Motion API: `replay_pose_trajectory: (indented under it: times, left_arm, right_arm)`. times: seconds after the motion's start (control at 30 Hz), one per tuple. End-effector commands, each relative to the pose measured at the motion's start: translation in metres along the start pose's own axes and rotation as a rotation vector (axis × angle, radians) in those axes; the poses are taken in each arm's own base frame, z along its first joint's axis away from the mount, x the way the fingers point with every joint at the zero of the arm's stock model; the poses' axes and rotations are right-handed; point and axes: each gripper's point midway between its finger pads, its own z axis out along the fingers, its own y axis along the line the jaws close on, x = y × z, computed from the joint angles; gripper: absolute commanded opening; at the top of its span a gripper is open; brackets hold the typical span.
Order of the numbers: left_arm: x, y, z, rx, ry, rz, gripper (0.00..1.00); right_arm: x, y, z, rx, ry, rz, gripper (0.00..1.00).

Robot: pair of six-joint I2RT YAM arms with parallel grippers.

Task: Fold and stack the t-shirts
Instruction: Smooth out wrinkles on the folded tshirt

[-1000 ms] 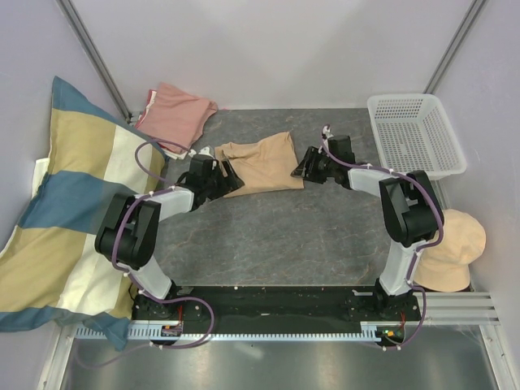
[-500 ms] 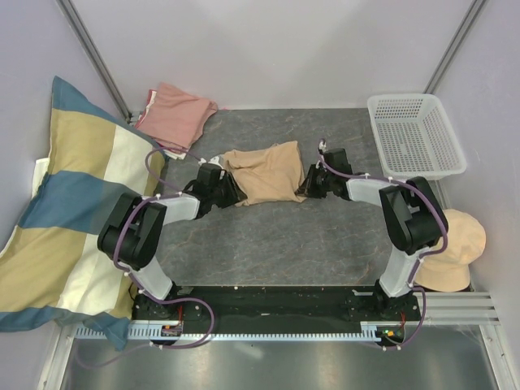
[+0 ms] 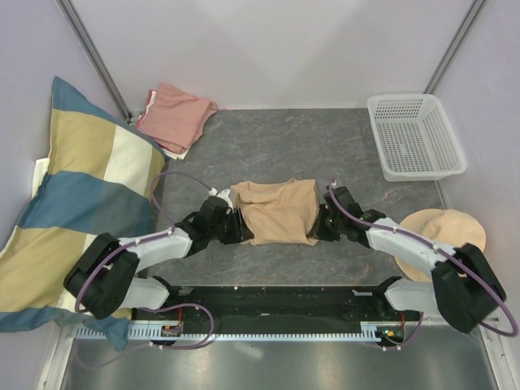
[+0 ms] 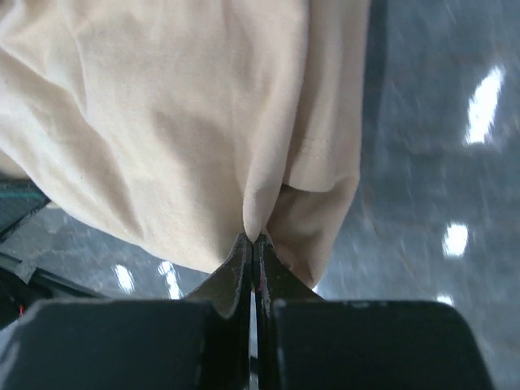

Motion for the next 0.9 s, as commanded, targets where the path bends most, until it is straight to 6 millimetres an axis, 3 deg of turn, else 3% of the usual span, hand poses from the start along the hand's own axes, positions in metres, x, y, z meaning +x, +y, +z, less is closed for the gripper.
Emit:
replay_pose_trajectory:
  times: [0.0, 0.13, 0.17, 0.23, 0.27, 0.33, 0.37, 0.43, 0.57, 0.6, 0.77, 0.87]
  left_arm:
    - [0.039, -0.004, -0.025, 0.007, 0.063, -0.044, 0.42]
    - [0.059, 0.002, -0.041, -0.014, 0.077, -0.063, 0.43]
    - [0.060, 0.001, -0.044, -0.010, 0.073, -0.071, 0.44]
    - [0.062, 0.004, -0.050, -0.018, 0.065, -0.078, 0.51]
    - [0.059, 0.006, -0.051, -0.030, 0.053, -0.082, 0.54]
    - [0.063, 0.013, -0.055, -0.071, 0.067, -0.088, 0.61]
    - [0.059, 0.011, -0.058, -0.076, 0.054, -0.090, 0.63]
    - [0.056, 0.013, -0.065, -0.107, 0.051, -0.093, 0.82]
    - [0.036, -0.003, -0.087, -0.073, -0.017, -0.082, 0.84]
    - [0.021, -0.009, -0.093, -0.071, -0.068, -0.077, 0.99]
    - [-0.017, -0.034, -0.120, -0.039, -0.183, -0.028, 1.00]
    - [-0.040, -0.047, -0.124, -0.030, -0.251, -0.017, 1.00]
  right_arm:
    - [0.024, -0.021, -0.028, 0.096, -0.021, 0.102, 0.00]
    - [0.039, -0.029, -0.047, 0.130, -0.021, 0.111, 0.01]
    - [0.040, -0.029, -0.050, 0.128, -0.021, 0.113, 0.06]
    - [0.042, -0.029, -0.056, 0.124, -0.029, 0.121, 0.23]
    - [0.040, -0.029, -0.058, 0.121, -0.038, 0.123, 0.44]
    - [0.032, -0.031, -0.067, 0.142, -0.083, 0.124, 0.63]
    - [0.026, -0.032, -0.070, 0.153, -0.109, 0.124, 0.67]
    - [0.011, -0.029, -0.082, 0.162, -0.172, 0.119, 0.71]
    - [-0.022, -0.011, -0.092, 0.126, -0.284, 0.042, 0.73]
    - [-0.029, -0.002, -0.091, 0.101, -0.297, 0.021, 0.74]
    - [-0.049, 0.037, -0.081, 0.022, -0.269, -0.117, 0.79]
    - [-0.061, 0.058, -0.077, -0.034, -0.281, -0.132, 0.90]
